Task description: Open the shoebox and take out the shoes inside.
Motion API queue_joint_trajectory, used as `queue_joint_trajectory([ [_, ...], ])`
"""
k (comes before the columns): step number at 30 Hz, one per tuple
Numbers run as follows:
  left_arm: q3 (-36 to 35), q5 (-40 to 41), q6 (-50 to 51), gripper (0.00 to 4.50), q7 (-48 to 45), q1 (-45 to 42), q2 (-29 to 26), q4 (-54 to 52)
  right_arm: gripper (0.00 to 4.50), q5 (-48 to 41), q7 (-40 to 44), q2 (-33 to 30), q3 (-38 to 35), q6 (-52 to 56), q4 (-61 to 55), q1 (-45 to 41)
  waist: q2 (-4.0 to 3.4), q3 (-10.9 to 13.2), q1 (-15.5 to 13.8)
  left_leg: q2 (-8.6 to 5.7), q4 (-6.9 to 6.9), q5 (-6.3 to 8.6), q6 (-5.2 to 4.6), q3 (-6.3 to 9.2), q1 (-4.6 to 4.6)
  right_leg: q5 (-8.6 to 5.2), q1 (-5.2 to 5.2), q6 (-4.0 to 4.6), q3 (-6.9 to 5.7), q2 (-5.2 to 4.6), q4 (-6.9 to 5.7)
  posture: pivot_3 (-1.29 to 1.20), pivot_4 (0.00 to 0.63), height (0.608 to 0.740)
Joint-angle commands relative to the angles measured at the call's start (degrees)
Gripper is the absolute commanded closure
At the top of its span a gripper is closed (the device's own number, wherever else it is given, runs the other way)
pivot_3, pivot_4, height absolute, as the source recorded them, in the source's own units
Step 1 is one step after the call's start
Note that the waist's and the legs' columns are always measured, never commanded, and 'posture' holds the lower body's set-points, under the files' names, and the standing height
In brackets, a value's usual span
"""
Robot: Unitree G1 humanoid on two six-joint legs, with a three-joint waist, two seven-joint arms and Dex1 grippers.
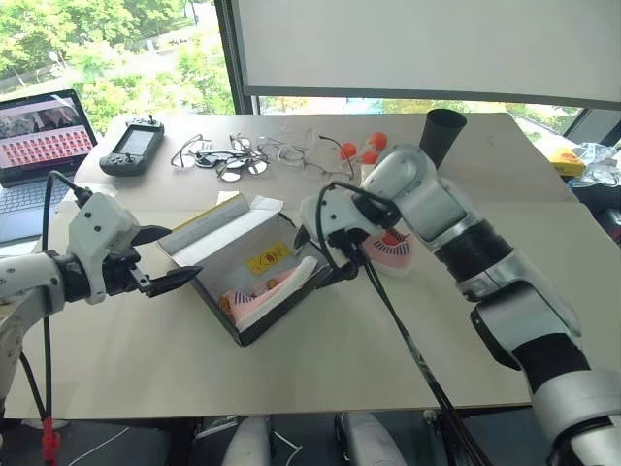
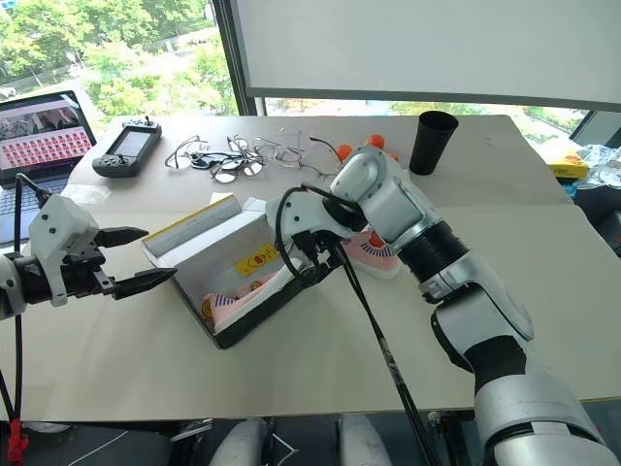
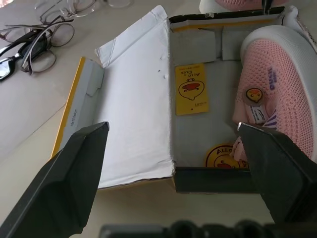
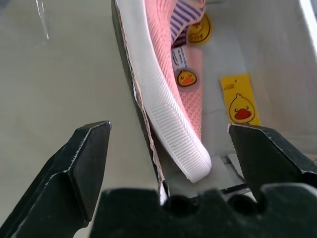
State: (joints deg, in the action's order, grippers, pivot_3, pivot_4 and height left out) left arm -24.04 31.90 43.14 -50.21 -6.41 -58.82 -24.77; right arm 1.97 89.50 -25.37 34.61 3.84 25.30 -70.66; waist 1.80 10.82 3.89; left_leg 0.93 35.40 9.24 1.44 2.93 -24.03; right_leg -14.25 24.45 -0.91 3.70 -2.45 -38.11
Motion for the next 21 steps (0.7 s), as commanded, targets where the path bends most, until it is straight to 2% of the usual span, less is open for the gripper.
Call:
queue_joint_trajectory([
  [1,-3.56,0.81,0.64,0.00,0.80,1.93,0.43,-2.83,0.03,1.21,2.92,0.17,0.89,-2.63,1.61,-2.55,0.00,0.00,0.00,0.00,0.00,0.00,0.00,0.01,0.00,0.00,0.00,0.00,0.00,0.00,0.00,0.00,0.150,0.724],
  [9,-3.61,1.28,1.45,0.00,2.85,3.31,2.32,-5.39,0.03,0.74,3.00,-0.93,3.65,-3.86,3.98,-4.44,0.00,0.00,0.04,0.01,0.00,0.00,0.00,0.02,0.04,0.01,-0.01,0.02,-0.01,0.00,-0.03,0.00,0.150,0.724],
  [21,-3.73,2.03,1.56,0.00,4.75,4.58,3.14,-6.79,0.03,2.00,1.56,6.03,-1.72,-7.97,19.14,-12.60,0.00,0.00,0.13,0.02,-0.02,0.01,0.01,0.04,0.08,0.02,-0.05,0.03,-0.02,0.00,-0.02,0.00,0.150,0.724],
])
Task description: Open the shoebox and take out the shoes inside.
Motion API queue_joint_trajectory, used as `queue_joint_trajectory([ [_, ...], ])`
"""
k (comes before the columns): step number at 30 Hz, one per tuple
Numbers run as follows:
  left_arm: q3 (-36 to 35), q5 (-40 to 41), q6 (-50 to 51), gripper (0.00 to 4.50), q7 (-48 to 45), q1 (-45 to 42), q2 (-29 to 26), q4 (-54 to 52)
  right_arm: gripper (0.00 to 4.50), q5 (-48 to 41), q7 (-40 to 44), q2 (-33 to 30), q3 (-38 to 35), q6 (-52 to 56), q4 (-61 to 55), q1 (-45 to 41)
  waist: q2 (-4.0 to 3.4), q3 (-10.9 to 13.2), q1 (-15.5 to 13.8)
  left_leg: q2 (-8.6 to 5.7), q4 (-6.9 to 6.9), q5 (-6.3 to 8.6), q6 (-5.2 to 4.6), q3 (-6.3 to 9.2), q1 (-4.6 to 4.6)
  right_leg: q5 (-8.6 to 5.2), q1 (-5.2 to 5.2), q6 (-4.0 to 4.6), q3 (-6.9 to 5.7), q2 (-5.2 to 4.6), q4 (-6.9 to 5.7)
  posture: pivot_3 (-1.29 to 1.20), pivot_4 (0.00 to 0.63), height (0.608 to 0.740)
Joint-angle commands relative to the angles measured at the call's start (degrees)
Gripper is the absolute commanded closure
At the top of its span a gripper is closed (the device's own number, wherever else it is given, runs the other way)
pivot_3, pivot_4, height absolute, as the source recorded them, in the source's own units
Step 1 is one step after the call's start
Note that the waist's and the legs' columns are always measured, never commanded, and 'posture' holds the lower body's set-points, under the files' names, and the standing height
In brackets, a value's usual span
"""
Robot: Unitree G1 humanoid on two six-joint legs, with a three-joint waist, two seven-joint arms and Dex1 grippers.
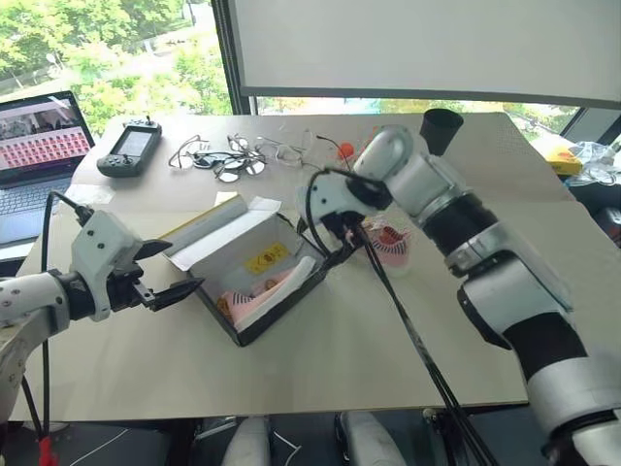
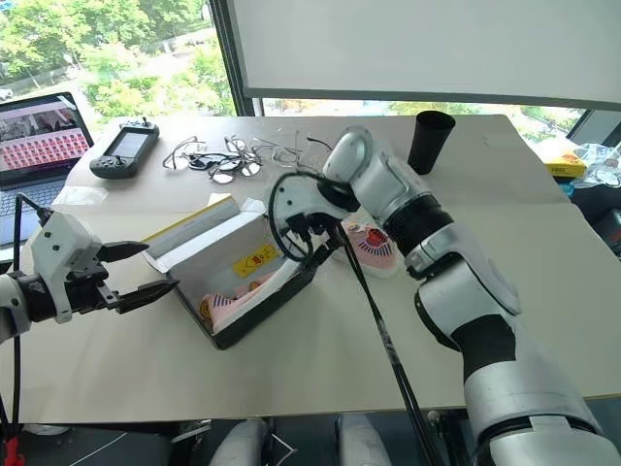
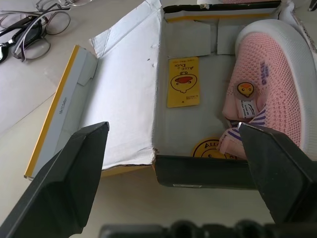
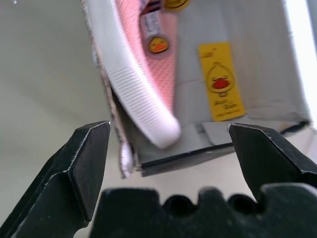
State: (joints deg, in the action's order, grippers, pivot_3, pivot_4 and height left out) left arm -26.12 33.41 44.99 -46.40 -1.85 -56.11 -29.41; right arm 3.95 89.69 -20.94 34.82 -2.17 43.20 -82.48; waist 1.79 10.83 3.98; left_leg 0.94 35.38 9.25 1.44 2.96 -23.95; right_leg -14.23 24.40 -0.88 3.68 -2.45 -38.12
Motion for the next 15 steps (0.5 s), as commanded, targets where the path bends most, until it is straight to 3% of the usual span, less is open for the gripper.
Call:
queue_joint_trajectory([
  [1,-1.67,0.59,-0.28,0.00,1.05,0.12,0.48,-2.29,0.03,0.24,1.35,2.14,-2.15,-2.30,1.67,-0.66,0.01,-0.01,0.06,0.00,0.00,0.00,0.00,0.00,0.01,0.00,-0.01,0.00,0.00,0.00,0.00,0.00,0.150,0.724],
  [15,-3.02,0.98,0.15,0.00,1.27,0.79,-0.14,-2.53,0.03,6.06,-2.70,5.38,-2.67,-8.36,6.72,2.51,0.01,-0.01,0.18,0.01,-0.05,0.00,0.01,-0.02,0.18,0.00,-0.09,0.01,0.02,0.01,-0.06,0.00,0.150,0.724],
])
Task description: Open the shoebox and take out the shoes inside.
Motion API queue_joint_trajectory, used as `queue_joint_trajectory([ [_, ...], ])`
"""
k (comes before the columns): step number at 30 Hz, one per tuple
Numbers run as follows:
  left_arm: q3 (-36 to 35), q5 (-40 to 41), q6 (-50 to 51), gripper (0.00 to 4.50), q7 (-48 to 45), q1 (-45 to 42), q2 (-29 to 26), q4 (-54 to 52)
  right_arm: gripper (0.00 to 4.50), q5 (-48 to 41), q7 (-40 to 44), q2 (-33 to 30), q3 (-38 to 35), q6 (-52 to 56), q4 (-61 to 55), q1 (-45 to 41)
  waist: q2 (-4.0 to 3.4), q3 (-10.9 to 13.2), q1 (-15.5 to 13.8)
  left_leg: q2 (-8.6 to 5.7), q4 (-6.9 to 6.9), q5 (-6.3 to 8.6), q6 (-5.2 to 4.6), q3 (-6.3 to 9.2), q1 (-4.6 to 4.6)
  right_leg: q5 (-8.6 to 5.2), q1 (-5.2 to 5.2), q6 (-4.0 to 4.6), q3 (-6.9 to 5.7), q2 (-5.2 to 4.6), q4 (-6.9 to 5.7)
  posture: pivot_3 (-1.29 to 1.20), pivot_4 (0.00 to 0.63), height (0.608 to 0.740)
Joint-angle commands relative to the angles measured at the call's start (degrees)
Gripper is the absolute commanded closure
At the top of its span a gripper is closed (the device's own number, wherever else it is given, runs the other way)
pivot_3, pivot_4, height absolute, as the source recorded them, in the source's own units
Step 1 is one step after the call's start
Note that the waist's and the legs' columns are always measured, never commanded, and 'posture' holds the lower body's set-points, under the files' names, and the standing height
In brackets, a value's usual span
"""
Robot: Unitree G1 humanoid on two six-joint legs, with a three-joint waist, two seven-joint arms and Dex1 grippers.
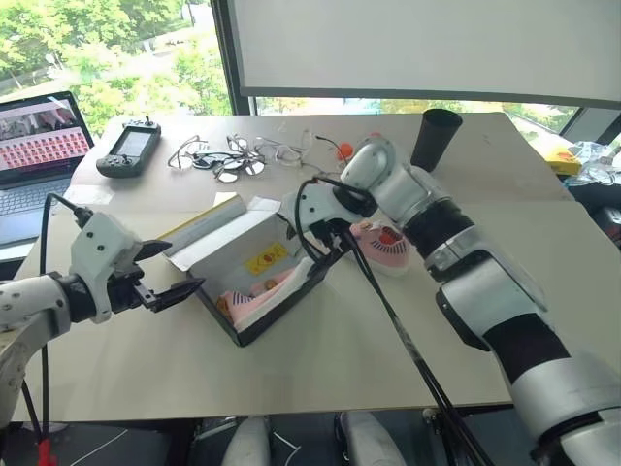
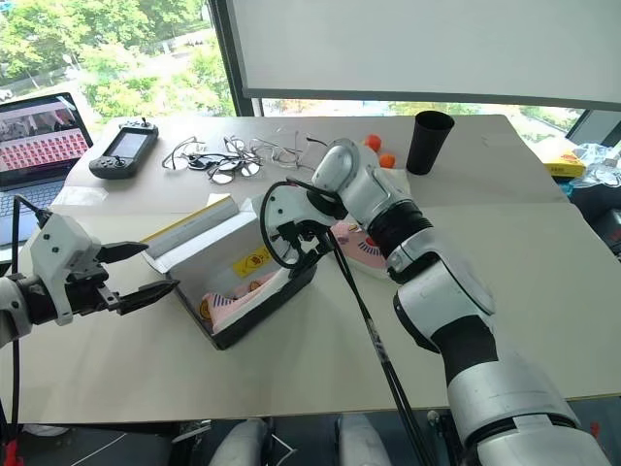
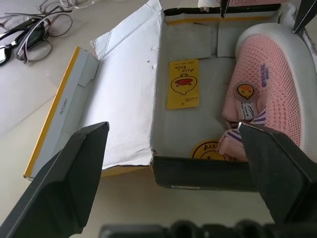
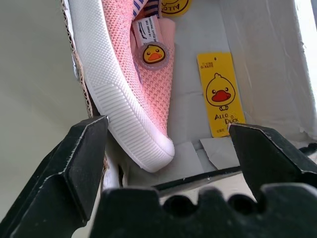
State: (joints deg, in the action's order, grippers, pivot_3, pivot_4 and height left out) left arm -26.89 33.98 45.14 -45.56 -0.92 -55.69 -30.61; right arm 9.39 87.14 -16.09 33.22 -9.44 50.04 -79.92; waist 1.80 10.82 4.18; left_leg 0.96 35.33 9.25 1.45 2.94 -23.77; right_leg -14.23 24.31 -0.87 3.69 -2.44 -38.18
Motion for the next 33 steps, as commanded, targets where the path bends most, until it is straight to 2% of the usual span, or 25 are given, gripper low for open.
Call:
queue_joint_trajectory([
  [1,-2.30,0.42,-0.01,0.00,0.38,-0.13,-0.59,-1.31,0.03,0.80,-0.29,0.61,-1.30,-1.31,0.23,-0.27,0.00,0.00,-0.05,0.00,0.00,0.00,0.00,0.00,0.00,0.00,0.00,0.00,0.00,0.01,-0.01,0.00,0.150,0.724],
  [33,-3.20,0.61,0.05,0.00,0.96,0.05,-0.42,-1.43,0.03,6.42,-3.26,1.95,-4.62,-9.48,14.11,-7.35,0.00,0.00,-0.13,-0.01,0.00,0.00,0.00,0.00,0.05,0.00,-0.05,0.01,0.00,0.00,-0.01,0.00,0.150,0.724],
])
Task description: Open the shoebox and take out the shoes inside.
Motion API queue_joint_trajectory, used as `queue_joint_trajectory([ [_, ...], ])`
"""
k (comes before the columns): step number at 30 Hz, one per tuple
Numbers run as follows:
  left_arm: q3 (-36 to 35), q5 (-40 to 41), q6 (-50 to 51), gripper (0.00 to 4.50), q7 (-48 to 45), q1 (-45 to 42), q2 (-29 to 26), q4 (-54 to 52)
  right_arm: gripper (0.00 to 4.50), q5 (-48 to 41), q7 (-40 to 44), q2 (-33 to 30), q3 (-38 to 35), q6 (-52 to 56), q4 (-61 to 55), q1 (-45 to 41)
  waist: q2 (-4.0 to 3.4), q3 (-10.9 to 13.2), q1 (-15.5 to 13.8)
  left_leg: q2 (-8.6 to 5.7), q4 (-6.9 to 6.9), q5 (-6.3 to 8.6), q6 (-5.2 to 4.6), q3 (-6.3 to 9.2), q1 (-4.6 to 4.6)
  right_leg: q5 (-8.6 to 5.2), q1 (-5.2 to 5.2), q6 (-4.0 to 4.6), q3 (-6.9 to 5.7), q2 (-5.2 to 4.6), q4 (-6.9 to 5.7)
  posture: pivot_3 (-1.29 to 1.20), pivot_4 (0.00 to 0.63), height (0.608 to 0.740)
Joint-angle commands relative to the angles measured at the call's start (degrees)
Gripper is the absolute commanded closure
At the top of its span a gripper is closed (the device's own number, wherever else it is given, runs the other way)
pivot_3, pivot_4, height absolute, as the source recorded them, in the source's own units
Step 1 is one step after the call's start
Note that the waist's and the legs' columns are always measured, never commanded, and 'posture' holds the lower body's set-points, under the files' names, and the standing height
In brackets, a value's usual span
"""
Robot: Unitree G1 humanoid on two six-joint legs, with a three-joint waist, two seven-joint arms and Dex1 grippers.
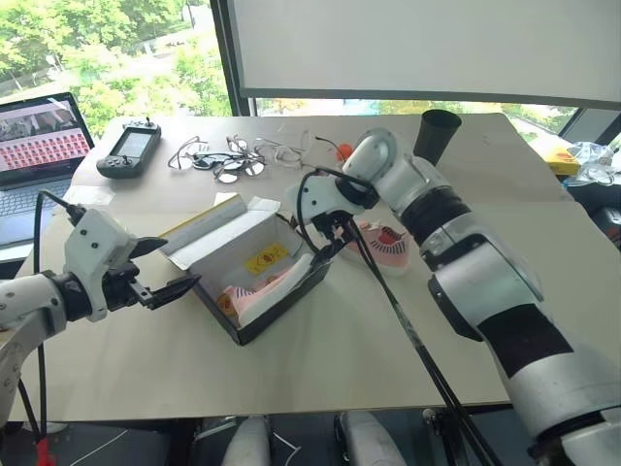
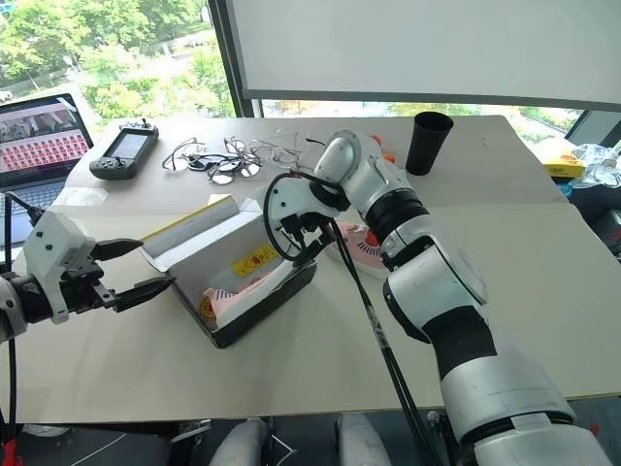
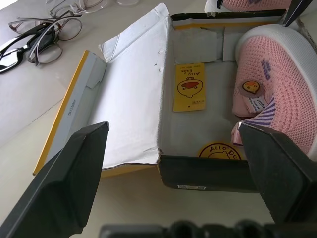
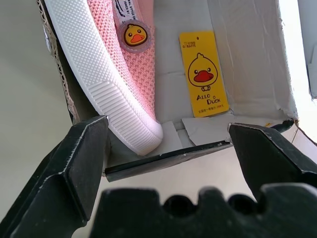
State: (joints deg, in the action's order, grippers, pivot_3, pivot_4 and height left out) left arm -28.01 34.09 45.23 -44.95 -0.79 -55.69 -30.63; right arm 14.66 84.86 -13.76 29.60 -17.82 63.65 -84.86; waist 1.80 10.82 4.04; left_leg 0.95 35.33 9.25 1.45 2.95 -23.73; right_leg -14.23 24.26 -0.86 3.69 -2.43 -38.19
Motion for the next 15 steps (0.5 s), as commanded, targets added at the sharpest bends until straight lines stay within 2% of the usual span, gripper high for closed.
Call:
queue_joint_trajectory([
  [1,-2.13,0.51,-0.03,0.00,0.32,-0.03,-0.43,-1.46,0.03,1.17,-0.92,-0.41,-1.18,-1.15,0.69,-2.62,0.00,0.00,0.01,0.00,0.00,0.00,0.00,0.00,0.00,0.00,0.00,0.00,0.00,0.00,0.00,0.00,0.150,0.724],
  [15,-1.74,0.37,-0.26,0.00,0.27,-0.59,-0.64,-1.14,0.03,0.99,3.53,0.10,-3.26,-1.30,-0.80,-1.62,0.00,0.00,0.05,0.00,-0.07,0.00,0.00,0.00,-0.03,0.00,0.04,0.00,0.00,0.00,0.04,0.00,0.150,0.724],
])
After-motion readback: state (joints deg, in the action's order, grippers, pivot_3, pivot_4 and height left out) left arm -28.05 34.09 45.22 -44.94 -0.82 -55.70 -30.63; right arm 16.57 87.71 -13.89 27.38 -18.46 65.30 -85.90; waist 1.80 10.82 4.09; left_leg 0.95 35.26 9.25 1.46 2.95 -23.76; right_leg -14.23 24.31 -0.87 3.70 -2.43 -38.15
